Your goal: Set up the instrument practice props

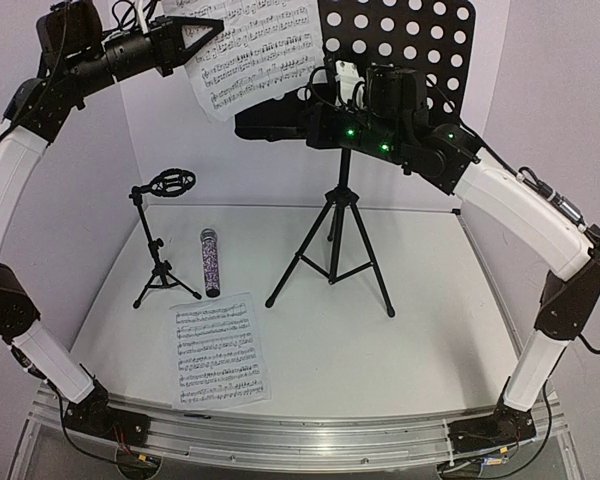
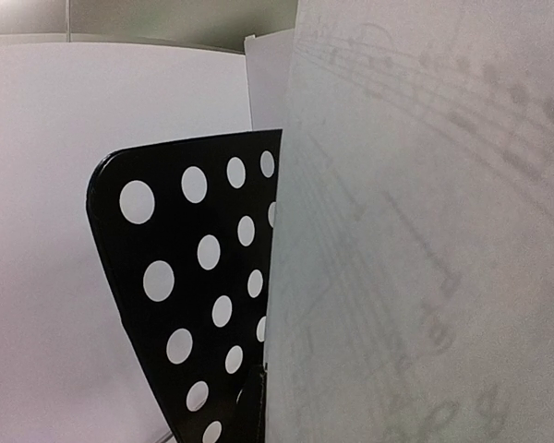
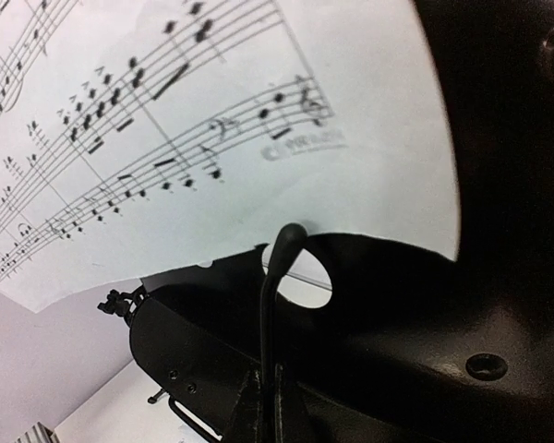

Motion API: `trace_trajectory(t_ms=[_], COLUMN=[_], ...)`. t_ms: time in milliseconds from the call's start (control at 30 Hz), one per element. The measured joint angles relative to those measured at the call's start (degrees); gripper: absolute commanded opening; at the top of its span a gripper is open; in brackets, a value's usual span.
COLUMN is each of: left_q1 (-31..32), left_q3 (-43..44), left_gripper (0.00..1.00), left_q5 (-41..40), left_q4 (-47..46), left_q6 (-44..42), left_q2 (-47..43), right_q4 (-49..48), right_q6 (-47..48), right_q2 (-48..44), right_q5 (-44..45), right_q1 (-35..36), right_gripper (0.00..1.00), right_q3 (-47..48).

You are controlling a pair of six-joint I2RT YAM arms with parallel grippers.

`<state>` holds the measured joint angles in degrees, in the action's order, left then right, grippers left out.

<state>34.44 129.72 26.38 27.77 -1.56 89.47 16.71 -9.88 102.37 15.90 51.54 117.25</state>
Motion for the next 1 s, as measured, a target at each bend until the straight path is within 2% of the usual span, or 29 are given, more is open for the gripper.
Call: trace_trajectory(t_ms=[367,633,1000], left_q1=[0.0,0.0,0.0], left_q3=[4.5,7.9,9.6], left_gripper=[0.00,0.00,0.00], left_q5=[6.6,8.2,8.5], left_q4=[0.3,1.3,0.0], left_q6=[-8.6,-14.8,-19.6], left_q2=[7.5,12.8,14.9], right_q4=[-2.8,-2.8,-2.7], right_q6=[1.0,1.1,0.8], right_q2=[-1.0,-1.3,-1.3], right_q5=[-2.4,-3.9,-4.4], right_q1=[-0.4,-0.7,-0.8], right_gripper=[0.00,0.00,0.00], right_q3=[-2.2,-2.3,-2.3])
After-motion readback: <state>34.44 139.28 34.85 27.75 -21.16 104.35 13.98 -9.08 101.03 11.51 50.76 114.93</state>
